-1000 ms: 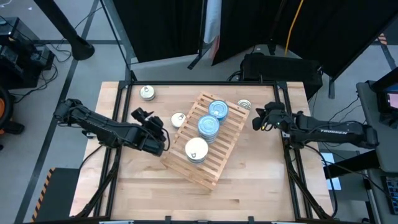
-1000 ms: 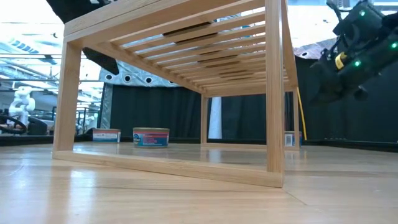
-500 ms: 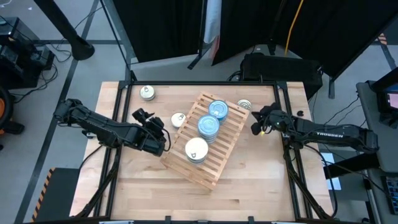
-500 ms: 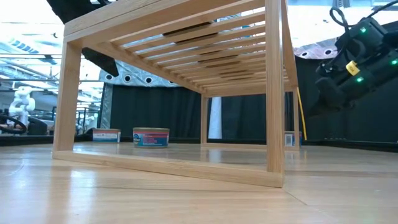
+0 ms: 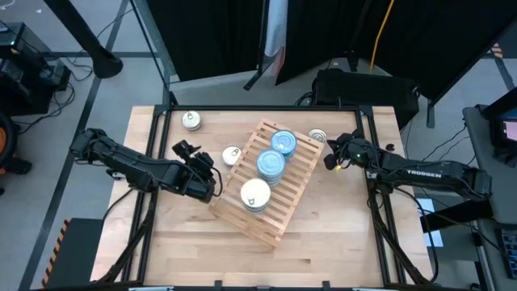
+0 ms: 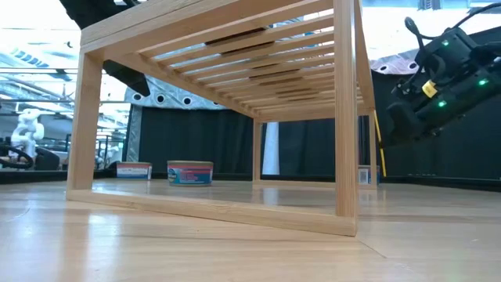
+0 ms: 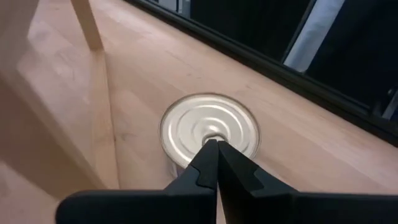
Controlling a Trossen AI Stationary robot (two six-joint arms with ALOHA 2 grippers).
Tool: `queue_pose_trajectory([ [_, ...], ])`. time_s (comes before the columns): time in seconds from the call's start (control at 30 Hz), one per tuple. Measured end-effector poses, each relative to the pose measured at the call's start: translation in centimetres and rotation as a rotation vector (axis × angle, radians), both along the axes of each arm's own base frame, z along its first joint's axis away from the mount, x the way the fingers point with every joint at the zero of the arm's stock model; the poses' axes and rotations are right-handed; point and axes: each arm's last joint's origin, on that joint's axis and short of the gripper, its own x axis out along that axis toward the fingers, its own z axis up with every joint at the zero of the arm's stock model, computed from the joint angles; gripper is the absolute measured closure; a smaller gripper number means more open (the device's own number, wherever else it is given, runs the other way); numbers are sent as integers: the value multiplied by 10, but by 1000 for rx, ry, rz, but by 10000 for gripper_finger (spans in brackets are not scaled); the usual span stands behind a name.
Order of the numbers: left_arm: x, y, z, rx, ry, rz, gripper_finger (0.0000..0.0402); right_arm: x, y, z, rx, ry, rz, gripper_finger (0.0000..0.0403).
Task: Stack canned seafood by type on shelf
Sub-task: Stack the blue-pink tuna can on top of the other blue-pink tuna can on the shelf
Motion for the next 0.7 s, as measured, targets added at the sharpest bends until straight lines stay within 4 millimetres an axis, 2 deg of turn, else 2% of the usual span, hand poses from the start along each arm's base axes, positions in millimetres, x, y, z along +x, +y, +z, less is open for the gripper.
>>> queue_pose_trajectory([
  [0.7, 0, 3, 0, 11, 13, 4, 100, 11, -11, -15, -4, 108, 7, 402],
])
